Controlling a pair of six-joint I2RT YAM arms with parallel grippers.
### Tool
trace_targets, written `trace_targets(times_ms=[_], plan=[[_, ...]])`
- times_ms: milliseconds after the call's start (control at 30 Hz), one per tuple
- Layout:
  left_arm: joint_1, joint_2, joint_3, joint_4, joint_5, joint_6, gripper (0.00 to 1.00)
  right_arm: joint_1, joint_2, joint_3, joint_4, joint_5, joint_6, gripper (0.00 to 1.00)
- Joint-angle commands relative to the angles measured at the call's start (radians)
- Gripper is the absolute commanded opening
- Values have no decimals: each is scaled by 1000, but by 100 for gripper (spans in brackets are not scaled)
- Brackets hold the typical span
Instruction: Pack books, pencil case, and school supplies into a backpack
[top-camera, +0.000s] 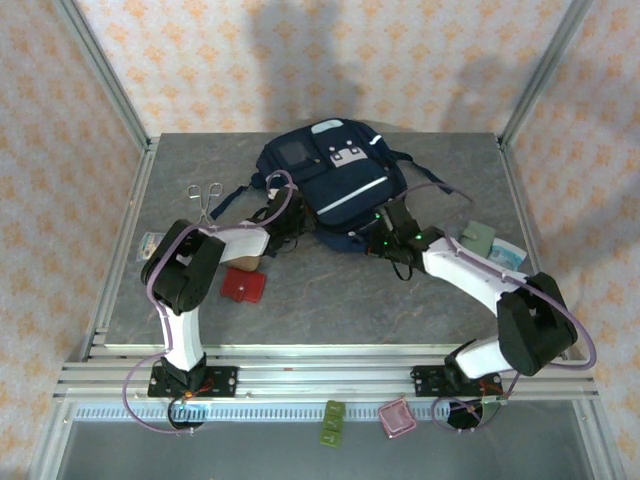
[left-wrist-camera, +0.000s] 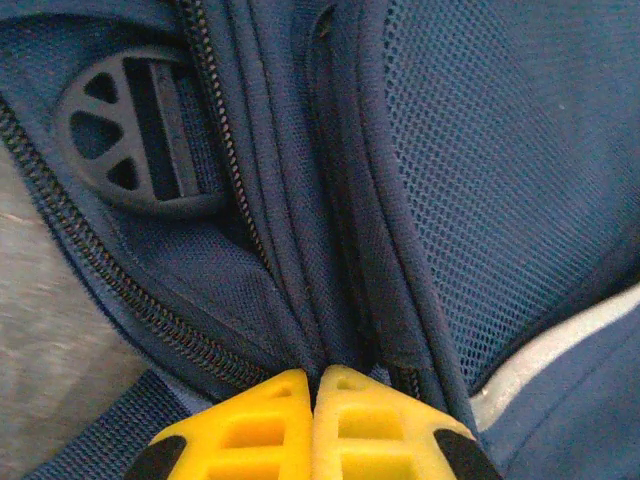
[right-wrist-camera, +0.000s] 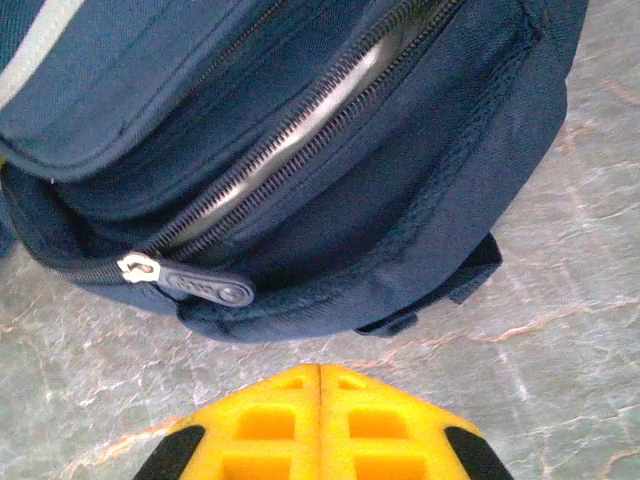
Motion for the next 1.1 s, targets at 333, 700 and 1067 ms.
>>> trace_targets(times_ms=[333,700,1067], plan=[[2,-162,-74,-47,-95,-6,53,37,22,18,101,-50,0,10],[-125,-118,-142,82,-49,-233,73,36,55,31,149,-72,6,35],[-118,-7,-59,51,-110,-222,17,23,117,68,210,-55,-81,42]])
